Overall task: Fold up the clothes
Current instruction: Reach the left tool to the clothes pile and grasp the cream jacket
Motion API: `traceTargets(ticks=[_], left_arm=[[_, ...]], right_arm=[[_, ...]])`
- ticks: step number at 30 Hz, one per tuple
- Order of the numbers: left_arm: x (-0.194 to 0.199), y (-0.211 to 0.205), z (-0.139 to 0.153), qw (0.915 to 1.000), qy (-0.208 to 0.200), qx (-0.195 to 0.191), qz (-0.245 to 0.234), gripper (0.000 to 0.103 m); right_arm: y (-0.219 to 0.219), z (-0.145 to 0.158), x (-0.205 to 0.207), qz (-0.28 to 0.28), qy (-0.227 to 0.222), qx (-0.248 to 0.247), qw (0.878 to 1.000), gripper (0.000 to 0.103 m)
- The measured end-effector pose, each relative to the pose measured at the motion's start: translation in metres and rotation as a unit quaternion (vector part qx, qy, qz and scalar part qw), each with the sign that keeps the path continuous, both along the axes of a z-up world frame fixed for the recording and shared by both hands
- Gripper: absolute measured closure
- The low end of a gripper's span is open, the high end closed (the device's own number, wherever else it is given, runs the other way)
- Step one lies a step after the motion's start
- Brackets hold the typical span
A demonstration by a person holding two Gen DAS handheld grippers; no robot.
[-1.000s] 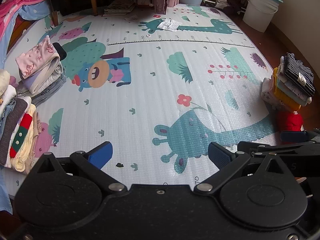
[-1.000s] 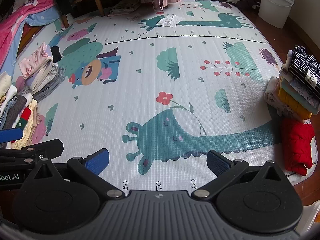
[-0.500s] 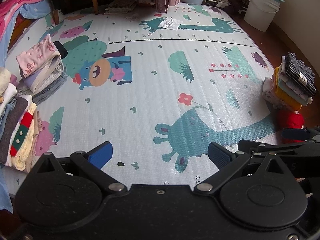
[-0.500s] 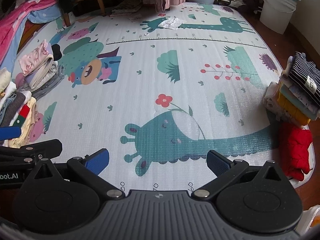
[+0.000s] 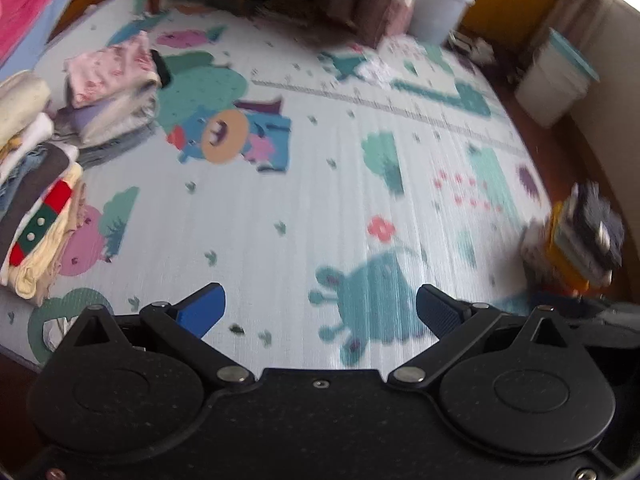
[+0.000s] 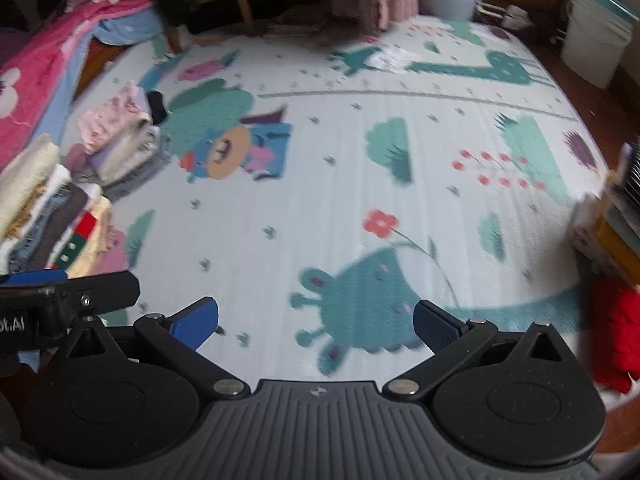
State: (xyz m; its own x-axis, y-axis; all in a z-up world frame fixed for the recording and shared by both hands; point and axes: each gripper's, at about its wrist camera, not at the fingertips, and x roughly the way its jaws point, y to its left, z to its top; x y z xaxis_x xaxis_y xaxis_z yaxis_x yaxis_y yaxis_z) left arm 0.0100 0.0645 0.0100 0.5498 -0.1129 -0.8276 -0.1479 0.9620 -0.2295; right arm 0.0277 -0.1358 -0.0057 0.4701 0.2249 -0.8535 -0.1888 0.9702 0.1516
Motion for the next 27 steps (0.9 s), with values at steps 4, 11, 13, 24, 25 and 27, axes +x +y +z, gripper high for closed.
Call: traceTargets(ticks=[4, 11, 13, 24, 25, 27], left_arm=[[0.003, 0.036, 0.009, 0.9974, -0.045, 0.012, 0.055, 0.001], [0.013, 0.124, 0.032, 0.9869, -0.07, -0.016, 0.145, 0.001], [0.015, 0.148, 0.039, 0.9827, -0.073, -0.008, 0.17, 0.001], [0.022, 0.295, 0.027, 0.94, -0.059, 0.112, 0.317, 0.01], [0.018, 0.311, 0.022, 0.9324, -0.053, 0.114, 0.339, 0.012], [0.004, 0.341, 0.013, 0.9184, -0.051, 0.09, 0.382, 0.016]], right_arm=[[0.03, 0.015, 0.001, 0.051, -0.048, 0.007, 0.998, 0.0], [0.085, 0.032, 0.023, 0.134, -0.1, 0.018, 0.986, 0.0], [0.096, 0.033, 0.038, 0.133, -0.09, 0.025, 0.987, 0.0], [0.133, 0.051, 0.068, 0.196, -0.092, 0.094, 0.972, 0.0], [0.134, 0.052, 0.067, 0.188, -0.092, 0.088, 0.974, 0.0], [0.135, 0.05, 0.069, 0.184, -0.073, 0.115, 0.973, 0.0]])
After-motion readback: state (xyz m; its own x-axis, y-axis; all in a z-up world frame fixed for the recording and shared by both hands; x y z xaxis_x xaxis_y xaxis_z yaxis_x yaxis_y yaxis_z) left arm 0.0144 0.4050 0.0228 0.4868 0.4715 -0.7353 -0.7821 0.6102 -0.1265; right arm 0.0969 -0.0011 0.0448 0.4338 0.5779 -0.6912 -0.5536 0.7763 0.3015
